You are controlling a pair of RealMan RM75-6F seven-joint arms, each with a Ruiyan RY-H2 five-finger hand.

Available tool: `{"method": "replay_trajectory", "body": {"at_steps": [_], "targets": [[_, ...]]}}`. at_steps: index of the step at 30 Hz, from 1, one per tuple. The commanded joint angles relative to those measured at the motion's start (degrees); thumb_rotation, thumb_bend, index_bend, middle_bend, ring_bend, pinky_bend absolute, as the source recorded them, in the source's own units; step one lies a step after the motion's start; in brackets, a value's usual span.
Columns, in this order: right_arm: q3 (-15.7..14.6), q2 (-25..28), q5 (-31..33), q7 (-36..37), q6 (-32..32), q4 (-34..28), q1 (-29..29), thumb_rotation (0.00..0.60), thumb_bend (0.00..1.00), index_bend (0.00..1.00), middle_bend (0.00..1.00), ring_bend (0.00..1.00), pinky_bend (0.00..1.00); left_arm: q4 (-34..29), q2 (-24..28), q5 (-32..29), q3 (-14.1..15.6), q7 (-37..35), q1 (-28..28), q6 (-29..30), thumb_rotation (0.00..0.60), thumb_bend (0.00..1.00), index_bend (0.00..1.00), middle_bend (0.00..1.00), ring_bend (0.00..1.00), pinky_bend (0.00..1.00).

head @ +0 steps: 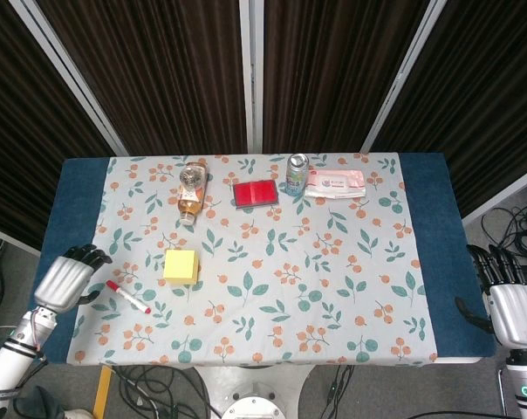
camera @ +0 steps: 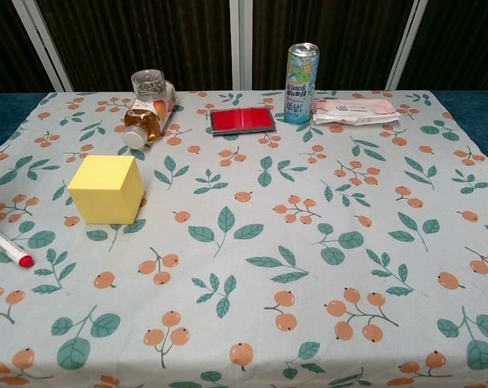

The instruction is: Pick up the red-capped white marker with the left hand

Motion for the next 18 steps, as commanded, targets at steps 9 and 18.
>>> {"method": "replay_trajectory", "body": {"at_steps": [9,18], "targets": [[-0.11,-0.02,-0.21,0.53,0.31,0.43,-0.24,0.6,0.2,0.0,0.11,0.0,0.0,3.64,-4.04,4.1,3.71,2.35,-4.94,-5.99,0.6,0.25,0.41,0.43,0.25,0.3],[-0.14,-0.27,-0.11,1.06,0.27,0.94,-0.35,0.6,0.2,0.0,0.11,0.0,0.0,6.24,-6.64,3.5,4.74,3.86,-6.69,-8.99,0.6,0.3,0.49,0.51,0.31,0.3]]}}
